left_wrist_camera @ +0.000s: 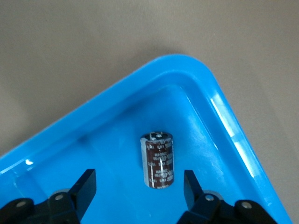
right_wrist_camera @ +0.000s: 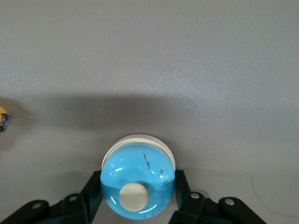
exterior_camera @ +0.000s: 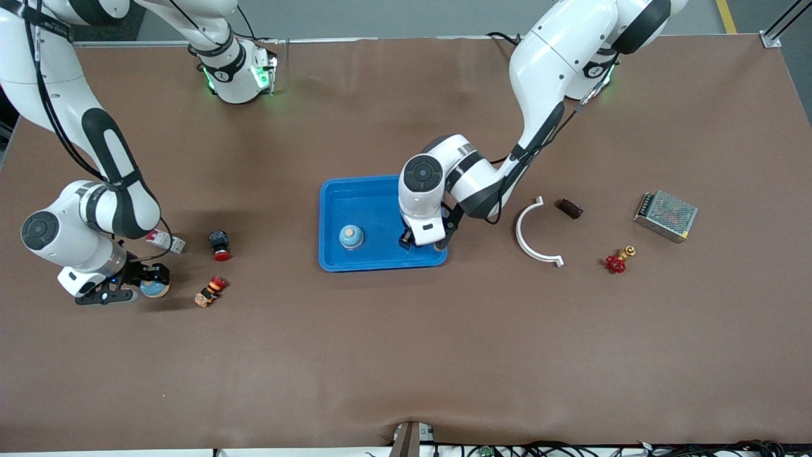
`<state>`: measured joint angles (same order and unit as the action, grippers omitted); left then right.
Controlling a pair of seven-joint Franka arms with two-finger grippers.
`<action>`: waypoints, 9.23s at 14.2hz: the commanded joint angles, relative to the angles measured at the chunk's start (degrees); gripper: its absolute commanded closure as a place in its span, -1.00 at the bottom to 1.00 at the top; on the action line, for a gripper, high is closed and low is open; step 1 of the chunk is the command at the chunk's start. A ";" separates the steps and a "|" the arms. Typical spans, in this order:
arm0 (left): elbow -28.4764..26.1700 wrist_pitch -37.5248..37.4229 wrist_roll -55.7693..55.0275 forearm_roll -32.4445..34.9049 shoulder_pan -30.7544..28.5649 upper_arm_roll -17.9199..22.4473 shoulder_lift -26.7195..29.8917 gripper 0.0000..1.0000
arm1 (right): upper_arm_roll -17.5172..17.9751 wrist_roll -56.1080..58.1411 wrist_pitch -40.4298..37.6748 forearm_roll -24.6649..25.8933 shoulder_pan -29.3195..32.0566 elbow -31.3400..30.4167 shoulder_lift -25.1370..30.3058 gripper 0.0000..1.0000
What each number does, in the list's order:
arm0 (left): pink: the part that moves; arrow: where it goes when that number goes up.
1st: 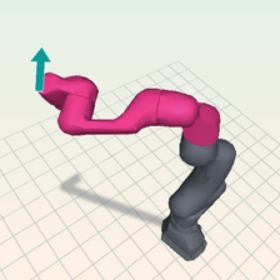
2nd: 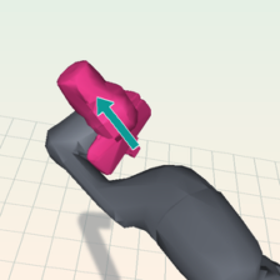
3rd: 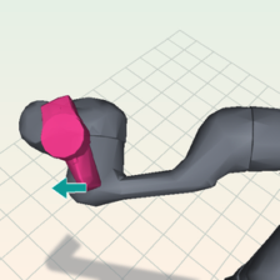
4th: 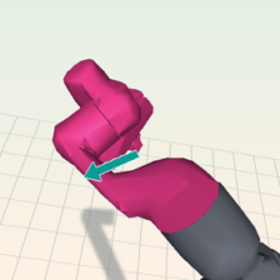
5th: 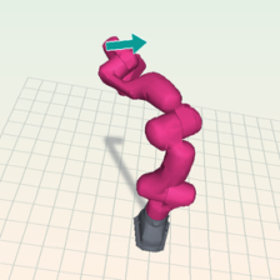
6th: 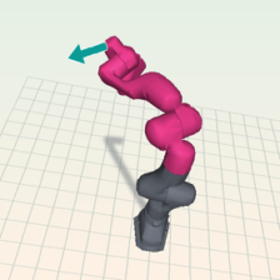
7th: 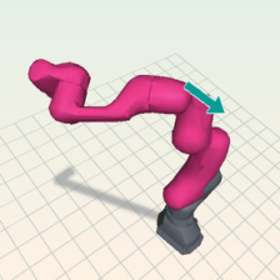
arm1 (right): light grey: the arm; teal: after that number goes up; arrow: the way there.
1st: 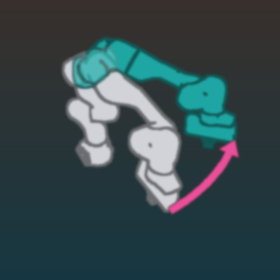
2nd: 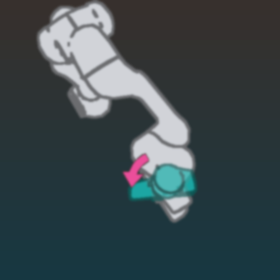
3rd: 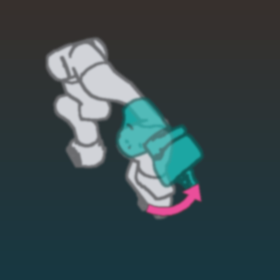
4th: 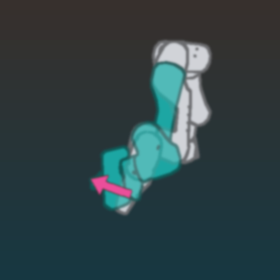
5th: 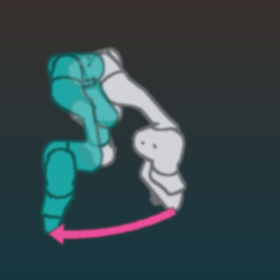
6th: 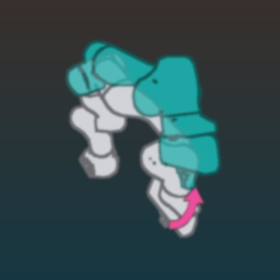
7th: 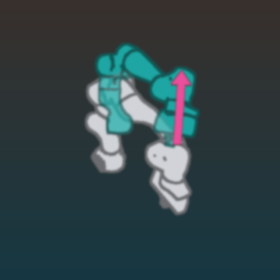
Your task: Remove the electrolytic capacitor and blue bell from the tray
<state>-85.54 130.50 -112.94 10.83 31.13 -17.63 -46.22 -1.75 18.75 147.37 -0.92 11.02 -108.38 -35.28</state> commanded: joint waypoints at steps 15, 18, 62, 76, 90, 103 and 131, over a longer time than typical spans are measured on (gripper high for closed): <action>1.52 2.92 -2.37 2.27 0.77 0.40 -4.06 0.70 | 4.46 -4.56 -5.24 -0.48 1.55 1.86 3.11 -1.00; 1.52 2.92 -2.02 2.27 0.77 0.40 -4.06 1.00 | 5.97 -11.00 -8.24 -0.48 0.15 1.59 5.22 -1.00; -20.36 -12.72 18.55 4.03 -12.15 -0.91 19.67 1.00 | 5.53 -70.78 -1.38 1.71 -42.57 -2.10 2.42 -1.00; -27.66 -4.29 16.08 4.03 -12.15 -1.18 16.25 1.00 | 5.44 -70.78 -1.38 3.47 -43.53 -0.87 0.83 -0.20; -24.24 -2.87 16.43 4.82 -12.94 -0.65 12.99 -1.00 | 5.53 -74.65 -10.77 3.21 -43.71 6.16 2.67 1.00; -11.06 -14.02 23.10 4.90 -14.08 -0.30 14.31 -1.00 | 5.53 -58.14 -24.41 3.21 -38.80 2.49 14.88 1.00; -5.60 -24.59 41.04 4.03 -20.41 -0.39 22.31 -1.00 | 5.35 -4.35 4.24 3.12 -8.83 -43.75 36.69 1.00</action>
<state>-91.42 107.54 -73.41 14.80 11.20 -17.73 -25.19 2.79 11.16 149.93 1.42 -0.90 -149.56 -0.44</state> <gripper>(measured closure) 0.000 0.339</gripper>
